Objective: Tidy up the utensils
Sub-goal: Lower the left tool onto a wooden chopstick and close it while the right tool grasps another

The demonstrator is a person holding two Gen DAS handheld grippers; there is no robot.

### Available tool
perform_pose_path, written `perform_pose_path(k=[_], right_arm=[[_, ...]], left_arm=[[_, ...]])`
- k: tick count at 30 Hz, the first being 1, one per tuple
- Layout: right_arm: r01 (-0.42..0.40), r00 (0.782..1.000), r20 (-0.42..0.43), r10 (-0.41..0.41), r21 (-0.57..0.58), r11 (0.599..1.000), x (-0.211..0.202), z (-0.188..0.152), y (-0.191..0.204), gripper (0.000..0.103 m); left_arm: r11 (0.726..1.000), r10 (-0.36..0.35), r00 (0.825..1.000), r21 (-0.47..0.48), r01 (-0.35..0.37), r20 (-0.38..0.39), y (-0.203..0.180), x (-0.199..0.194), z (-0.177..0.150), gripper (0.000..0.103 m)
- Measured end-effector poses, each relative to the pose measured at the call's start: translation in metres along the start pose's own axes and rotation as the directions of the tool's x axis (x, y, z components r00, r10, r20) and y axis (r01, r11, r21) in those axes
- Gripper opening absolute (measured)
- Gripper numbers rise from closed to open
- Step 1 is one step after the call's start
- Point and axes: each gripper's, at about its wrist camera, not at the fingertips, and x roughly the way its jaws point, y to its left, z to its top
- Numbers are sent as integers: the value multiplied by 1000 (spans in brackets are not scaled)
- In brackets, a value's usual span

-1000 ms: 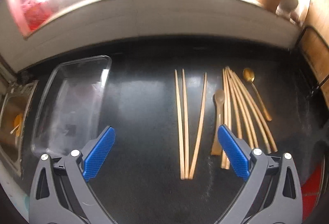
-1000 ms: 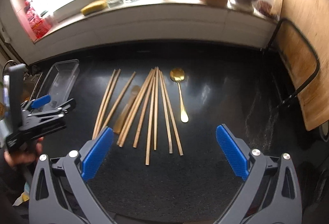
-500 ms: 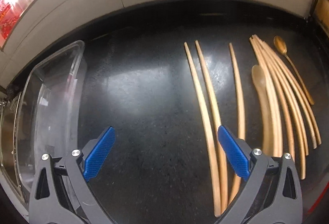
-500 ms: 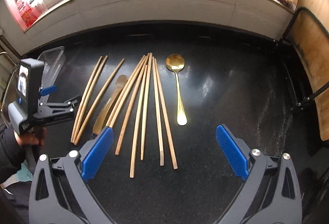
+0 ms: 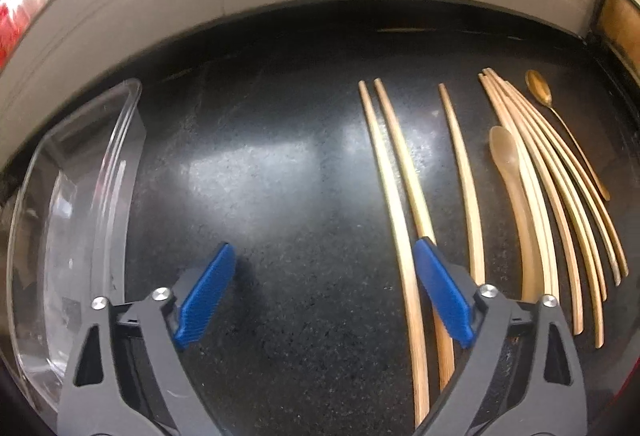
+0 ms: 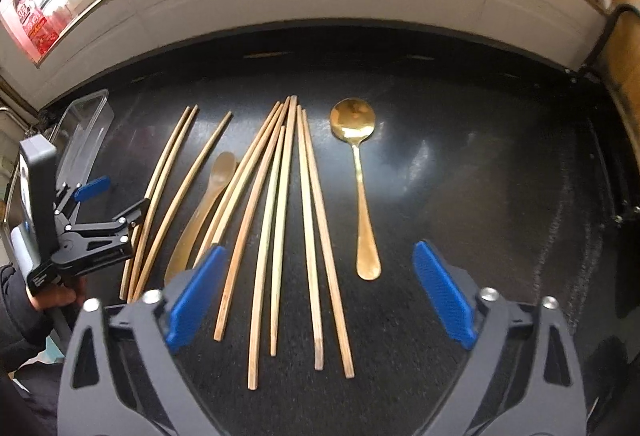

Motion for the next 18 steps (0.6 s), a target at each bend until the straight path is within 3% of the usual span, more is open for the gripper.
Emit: perform_pose_path(k=[2,6,8,11,13,18], right_arm=[[-18,1000,5,18,-20,1000,7,-1,2,75],[-34,999,4,34,-69,997,21,-4,5,66],[-30,1000,2,30,-82,996,29,-4,4,58],[-23,1000,11,25,-103,994,34,-2,2,56],[-25,1000,14,26,-118,993,36,0,1,46],[-24,1000,-2,24,-142,990,42,6,-4,43]], left_arm=[[1000,-7,1000,17,7,18,-5,-4,-3,77],[1000,-11,998,5,11,57,-15,-6,-8,71],[1000,-18,997,5,18,71,-18,-7,-11,64],[1000,-21,996,8,21,89,-23,-9,-16,60],[1000,-23,995,11,22,101,-27,-11,-19,56],[999,-18,992,53,11,128,-40,-14,-14,42]])
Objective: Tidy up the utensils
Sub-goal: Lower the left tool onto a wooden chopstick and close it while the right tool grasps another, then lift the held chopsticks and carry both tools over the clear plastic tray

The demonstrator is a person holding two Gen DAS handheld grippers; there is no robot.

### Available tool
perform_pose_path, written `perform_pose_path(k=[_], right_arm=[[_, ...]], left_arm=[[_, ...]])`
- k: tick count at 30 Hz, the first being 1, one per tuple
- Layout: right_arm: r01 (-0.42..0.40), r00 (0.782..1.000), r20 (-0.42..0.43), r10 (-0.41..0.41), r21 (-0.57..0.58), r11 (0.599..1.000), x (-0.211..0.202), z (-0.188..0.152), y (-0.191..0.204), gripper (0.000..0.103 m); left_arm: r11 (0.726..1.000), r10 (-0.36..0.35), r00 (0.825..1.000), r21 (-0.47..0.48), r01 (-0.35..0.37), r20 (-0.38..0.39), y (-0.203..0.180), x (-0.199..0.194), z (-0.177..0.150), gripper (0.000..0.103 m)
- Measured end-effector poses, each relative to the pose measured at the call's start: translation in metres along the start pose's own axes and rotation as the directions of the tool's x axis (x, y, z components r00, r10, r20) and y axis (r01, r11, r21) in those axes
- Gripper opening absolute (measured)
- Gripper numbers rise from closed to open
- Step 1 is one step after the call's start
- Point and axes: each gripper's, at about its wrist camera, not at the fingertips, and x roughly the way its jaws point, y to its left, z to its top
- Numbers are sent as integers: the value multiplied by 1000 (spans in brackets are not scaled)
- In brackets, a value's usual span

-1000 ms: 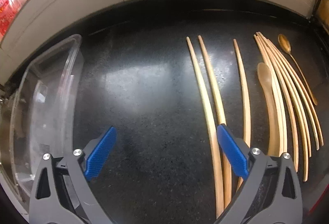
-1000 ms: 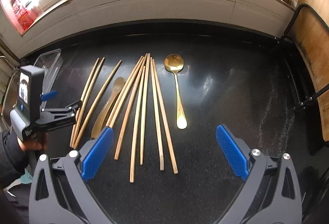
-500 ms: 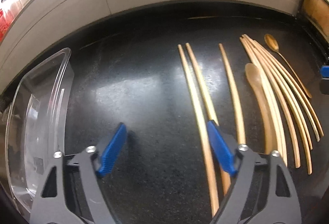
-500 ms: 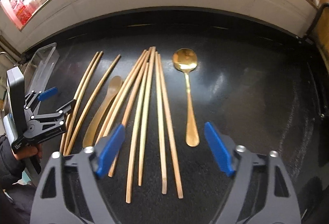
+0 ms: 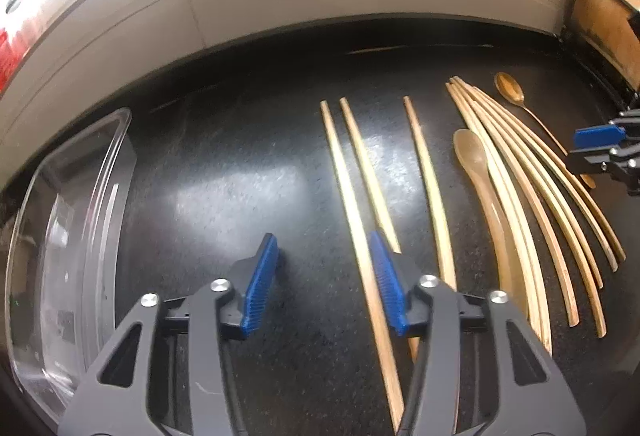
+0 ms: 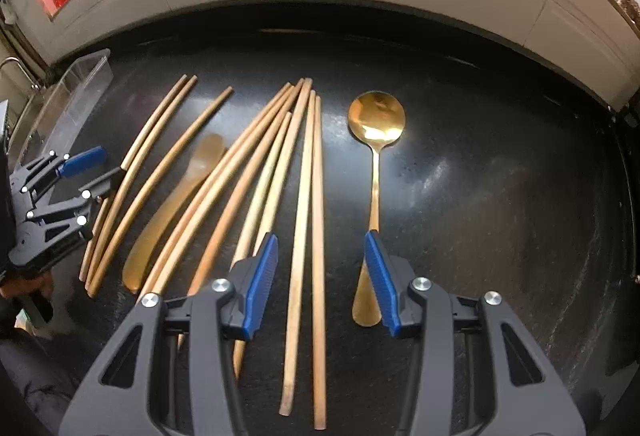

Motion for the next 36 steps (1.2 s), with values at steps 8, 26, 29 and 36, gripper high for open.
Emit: perform_pose_path(k=[8,26,29,36], right_arm=[[-21,1000,-20,21,5,1000,9,1,-5,30],[1,1000,-22,-2,-50,999,20,-4,3,13],[16,1000,1,-16,-48,999,19,-8,4,12],[35,999,-3,-35,-7,999,19,-9,6,10]], left_arm=[[999,26,1000,33,-26,10,-20,-6,7,6],[999,29,999,28,-28,-24,-6,-1,5,6],[999,33,999,33,-32,-16,-4,-2,4,6],[999,33,999,18,-33,-33,-7,-2,10,6]])
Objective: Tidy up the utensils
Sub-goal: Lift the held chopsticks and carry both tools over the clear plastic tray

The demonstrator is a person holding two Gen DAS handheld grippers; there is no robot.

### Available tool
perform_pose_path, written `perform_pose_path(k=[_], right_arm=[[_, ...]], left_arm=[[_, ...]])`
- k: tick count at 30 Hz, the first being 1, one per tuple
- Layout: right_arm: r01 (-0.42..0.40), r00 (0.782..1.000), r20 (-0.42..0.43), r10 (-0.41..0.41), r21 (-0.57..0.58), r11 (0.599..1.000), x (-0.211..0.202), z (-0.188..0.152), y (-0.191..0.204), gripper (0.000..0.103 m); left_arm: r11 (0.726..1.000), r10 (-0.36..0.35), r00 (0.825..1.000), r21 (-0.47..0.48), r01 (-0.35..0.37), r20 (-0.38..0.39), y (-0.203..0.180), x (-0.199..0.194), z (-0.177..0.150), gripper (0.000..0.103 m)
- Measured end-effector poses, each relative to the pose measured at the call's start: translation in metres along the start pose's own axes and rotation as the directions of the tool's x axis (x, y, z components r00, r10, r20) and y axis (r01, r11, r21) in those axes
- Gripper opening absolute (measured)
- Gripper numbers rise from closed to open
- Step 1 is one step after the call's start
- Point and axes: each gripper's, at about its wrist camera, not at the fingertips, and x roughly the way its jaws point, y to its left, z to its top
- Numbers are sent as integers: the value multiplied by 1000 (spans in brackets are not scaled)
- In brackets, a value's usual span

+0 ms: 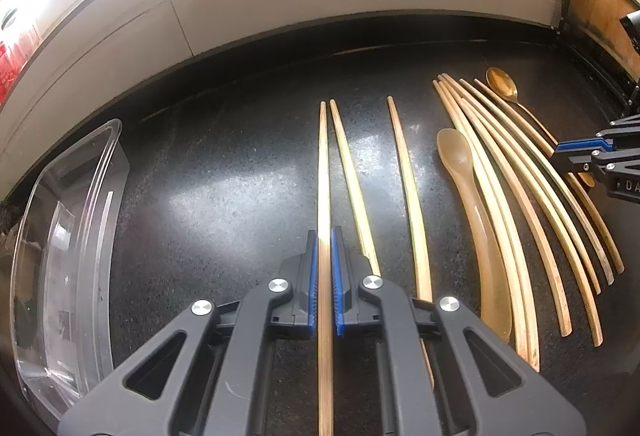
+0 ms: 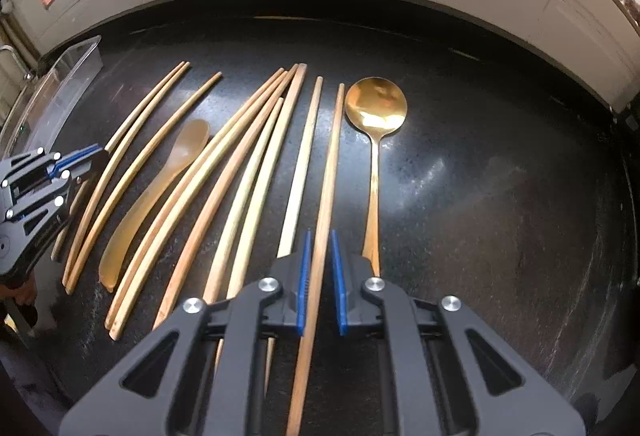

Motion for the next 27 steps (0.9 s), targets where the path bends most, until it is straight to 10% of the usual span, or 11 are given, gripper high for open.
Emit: perform_pose_path(k=[27], right_arm=[[-52,989,144,38,91,995,-167,21,62,7]], left_arm=[[964,46,996,-258,-63,-71,50,-159,55,6]])
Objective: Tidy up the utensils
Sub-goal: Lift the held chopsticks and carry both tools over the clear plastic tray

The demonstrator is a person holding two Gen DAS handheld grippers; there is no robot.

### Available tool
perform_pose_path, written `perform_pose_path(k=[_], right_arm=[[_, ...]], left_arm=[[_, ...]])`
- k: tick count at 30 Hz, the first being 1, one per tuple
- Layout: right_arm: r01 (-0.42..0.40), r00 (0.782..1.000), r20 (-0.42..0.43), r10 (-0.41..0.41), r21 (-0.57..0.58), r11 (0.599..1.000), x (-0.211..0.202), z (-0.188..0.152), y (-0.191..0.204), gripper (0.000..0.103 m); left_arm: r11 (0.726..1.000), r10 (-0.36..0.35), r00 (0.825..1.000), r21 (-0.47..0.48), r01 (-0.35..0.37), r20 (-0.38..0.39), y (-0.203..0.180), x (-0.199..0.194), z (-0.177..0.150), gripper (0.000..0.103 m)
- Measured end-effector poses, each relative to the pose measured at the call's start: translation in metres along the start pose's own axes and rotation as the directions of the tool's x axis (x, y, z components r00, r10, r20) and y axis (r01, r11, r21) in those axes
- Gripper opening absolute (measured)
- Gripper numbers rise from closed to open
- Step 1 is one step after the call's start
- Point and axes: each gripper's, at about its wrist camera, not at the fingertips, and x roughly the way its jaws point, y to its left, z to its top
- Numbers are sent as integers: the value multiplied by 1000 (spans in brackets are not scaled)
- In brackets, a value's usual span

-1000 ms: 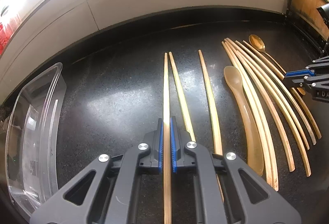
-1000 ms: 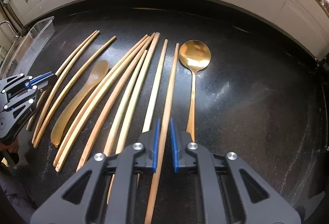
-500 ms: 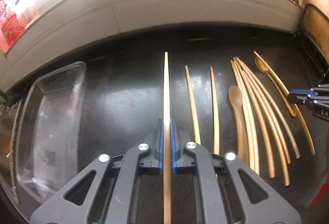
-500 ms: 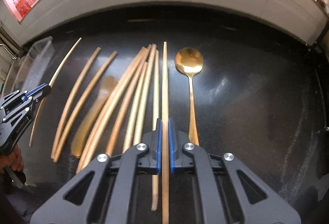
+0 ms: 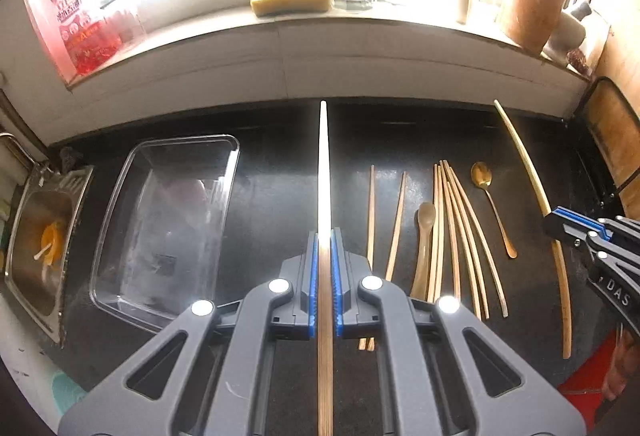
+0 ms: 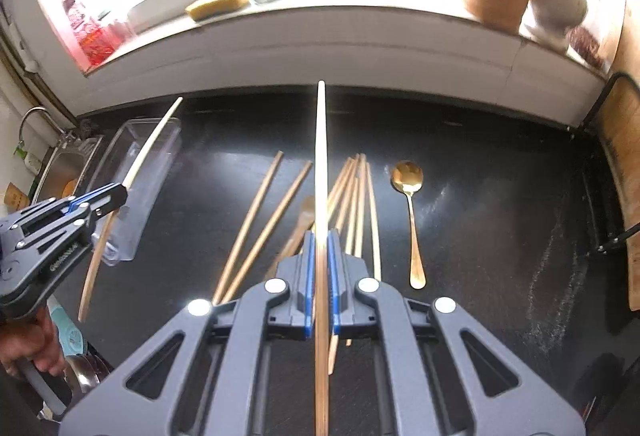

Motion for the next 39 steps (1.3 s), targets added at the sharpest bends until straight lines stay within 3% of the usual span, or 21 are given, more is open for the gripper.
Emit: perform_pose_path(k=[2,10,18,26,34,39], right_arm=[[-1,1000,9,1,0,1000,-10,1,10,7],[-62,998,24,63,-43,997,-20,4,93,7],[-179,984,-7,179,-106,978,1,22,189,7],[-245,970,-53,239,-157,957,40,48,267,7],[-269,961,-107,254,-173,947,91,67,296,7],[-317,937,-197,288,-141,938,142,74,298,7]], left_arm=[[999,-25,999,-47,23,-38,10,0,-5,6],[997,21,999,-74,-23,-25,74,-14,-14,6],[984,78,997,-158,-81,-25,167,-21,-22,6],[967,92,995,-233,-99,-43,229,-6,-21,6],[955,100,992,-272,-116,-73,251,33,-22,6],[948,108,990,-290,-132,-94,255,68,-22,6]])
